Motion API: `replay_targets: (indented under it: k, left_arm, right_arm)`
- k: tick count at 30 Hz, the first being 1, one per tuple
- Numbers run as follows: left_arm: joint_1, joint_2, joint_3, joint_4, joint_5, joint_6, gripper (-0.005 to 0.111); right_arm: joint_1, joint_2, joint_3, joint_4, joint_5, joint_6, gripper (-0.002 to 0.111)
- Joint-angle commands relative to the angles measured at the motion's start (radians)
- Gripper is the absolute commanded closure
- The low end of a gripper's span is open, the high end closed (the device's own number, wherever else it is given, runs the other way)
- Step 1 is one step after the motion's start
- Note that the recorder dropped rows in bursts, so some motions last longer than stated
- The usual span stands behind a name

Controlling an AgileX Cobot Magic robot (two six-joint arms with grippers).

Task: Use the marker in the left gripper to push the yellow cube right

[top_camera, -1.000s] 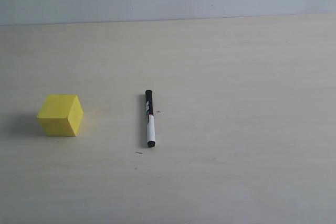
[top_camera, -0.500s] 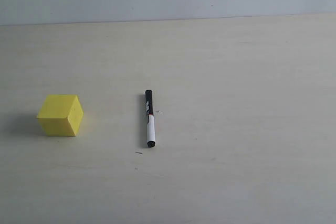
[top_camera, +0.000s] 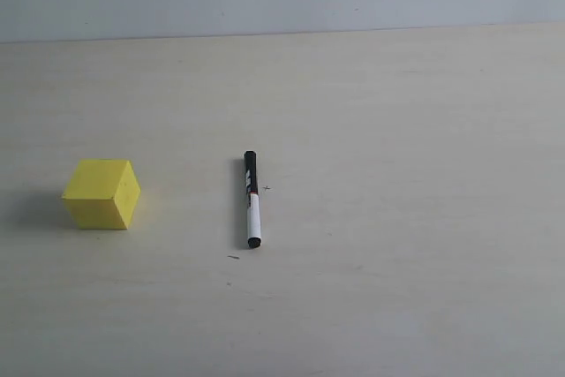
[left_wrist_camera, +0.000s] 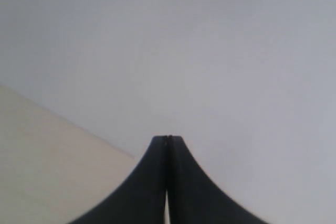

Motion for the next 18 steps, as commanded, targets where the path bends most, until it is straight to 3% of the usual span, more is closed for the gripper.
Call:
replay_targets:
  k: [1,5,10,13,18]
  left_arm:
    - [0.001,-0.005,-0.02,-0.015,-0.136,-0.076,0.107]
    - [0.001,-0.004,-0.138,0.192,-0.074,-0.114,0.107]
    - [0.001,0.102,-0.305,0.262,-0.013,-0.065,0.107]
    - [0.001,0.188,-0.432,0.303,0.069,0.055,0.107]
    - [0.001,0.358,-0.689,0.348,0.344,0.414,0.107]
  right_arm:
    - [0.001,-0.006,0.004,-0.002,-0.005,-0.001,0.108]
    - [0.001,-0.006,0.004,-0.002,-0.005,-0.001,0.108]
    - [0.001,-0.006,0.004,-0.002,-0.005,-0.001,0.108]
    - [0.001,-0.006,0.004,-0.002,-0.005,-0.001,0.108]
    - [0.001,-0.006,0.004,-0.002,-0.005,-0.001,0.108]
